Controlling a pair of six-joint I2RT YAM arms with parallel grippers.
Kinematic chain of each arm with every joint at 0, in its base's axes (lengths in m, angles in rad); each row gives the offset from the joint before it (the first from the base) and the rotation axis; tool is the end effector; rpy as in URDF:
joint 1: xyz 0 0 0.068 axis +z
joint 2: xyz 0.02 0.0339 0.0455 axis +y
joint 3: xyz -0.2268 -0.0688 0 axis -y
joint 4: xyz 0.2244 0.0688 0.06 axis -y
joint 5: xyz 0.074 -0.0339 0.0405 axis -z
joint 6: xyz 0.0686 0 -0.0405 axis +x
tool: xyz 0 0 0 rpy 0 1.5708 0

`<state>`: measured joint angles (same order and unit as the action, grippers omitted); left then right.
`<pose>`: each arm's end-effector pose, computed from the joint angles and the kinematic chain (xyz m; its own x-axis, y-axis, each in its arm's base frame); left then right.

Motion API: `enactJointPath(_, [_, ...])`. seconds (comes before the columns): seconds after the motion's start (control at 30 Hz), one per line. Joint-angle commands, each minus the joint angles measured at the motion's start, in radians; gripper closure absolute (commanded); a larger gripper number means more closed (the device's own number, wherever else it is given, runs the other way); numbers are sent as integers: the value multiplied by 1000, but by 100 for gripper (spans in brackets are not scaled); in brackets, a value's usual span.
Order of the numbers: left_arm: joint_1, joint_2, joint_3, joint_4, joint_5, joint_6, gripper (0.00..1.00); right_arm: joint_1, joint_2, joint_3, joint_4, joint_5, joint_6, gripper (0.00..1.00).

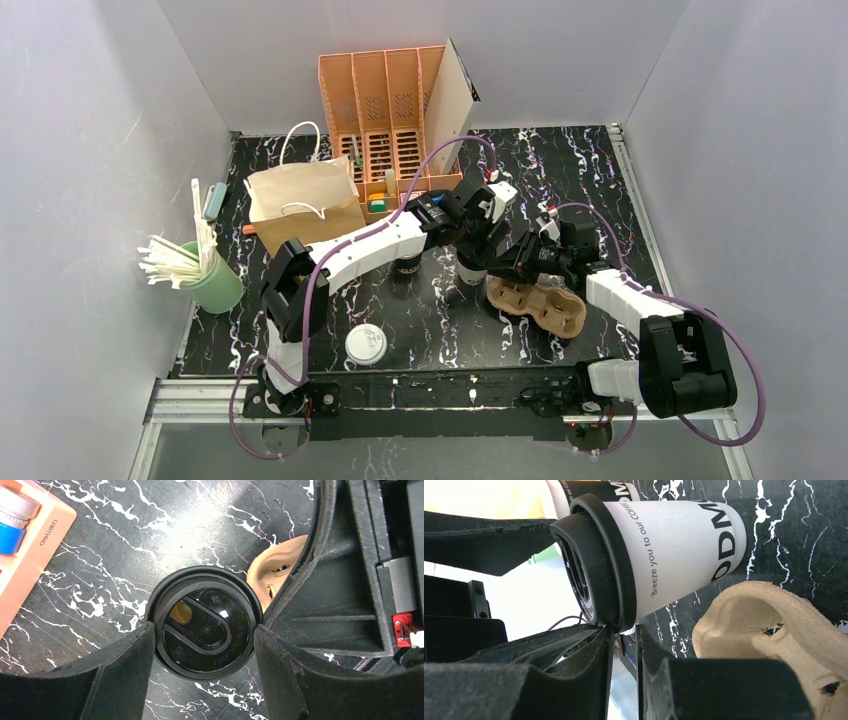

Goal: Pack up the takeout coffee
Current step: Close the cup lid on the coffee cup.

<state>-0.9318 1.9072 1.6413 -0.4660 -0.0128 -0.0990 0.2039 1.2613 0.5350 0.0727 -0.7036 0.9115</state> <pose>0.2591 -0.3472 0.2312 -0.4754 0.4741 -0.7411 0.7537 0.6540 -0.0650 0.2445 0.0959 0.1486 -0.8844 0.4326 -0.1754 0.0680 0.4910 0.8685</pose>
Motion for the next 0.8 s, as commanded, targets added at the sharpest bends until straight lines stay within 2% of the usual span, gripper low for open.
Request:
enactJointPath(0.0, [-6, 8, -65, -138, -29, 15, 50, 12, 66, -89, -117, 215, -76, 72])
enactJointPath(0.23, [-6, 10, -82, -123, -21, 10, 50, 13, 74, -82, -117, 202, -90, 72])
enactJointPath(0.6, [-2, -2, -36, -112, 6, 35, 52, -34, -69, 163, -377, 193, -272, 48])
enactJointPath(0.77, [-2, 13, 26, -142, 13, 39, 48, -100, -110, 175, -364, 175, -282, 49])
